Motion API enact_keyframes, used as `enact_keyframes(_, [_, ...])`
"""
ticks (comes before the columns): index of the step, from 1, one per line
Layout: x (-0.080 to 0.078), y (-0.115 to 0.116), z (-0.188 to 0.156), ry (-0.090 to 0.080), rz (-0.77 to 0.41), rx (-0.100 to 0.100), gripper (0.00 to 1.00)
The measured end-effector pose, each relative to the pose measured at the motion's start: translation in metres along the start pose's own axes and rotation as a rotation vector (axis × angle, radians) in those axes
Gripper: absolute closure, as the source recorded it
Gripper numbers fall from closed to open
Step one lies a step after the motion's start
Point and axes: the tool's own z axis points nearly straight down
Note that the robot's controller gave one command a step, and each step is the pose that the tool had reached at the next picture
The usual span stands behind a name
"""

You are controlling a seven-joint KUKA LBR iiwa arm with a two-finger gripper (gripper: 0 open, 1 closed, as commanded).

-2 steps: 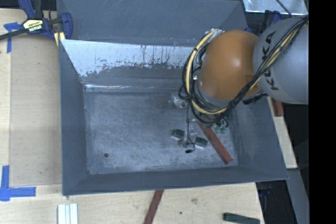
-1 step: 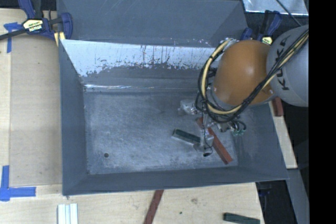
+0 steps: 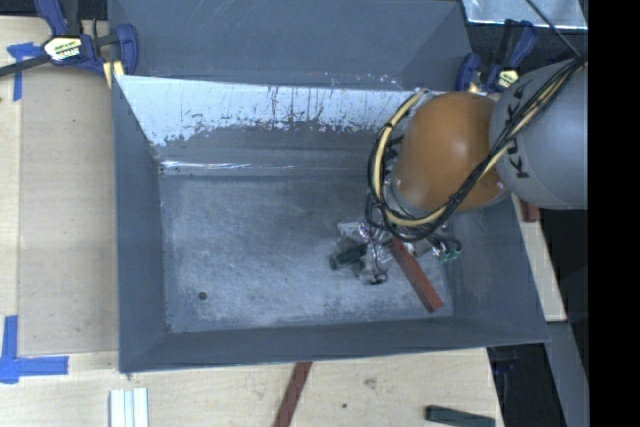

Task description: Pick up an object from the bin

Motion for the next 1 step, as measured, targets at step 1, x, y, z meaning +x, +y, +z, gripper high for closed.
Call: enact_keyframes(1, [0.0000,0.0000,0.0000,0.000,0.001,0.000,1.00])
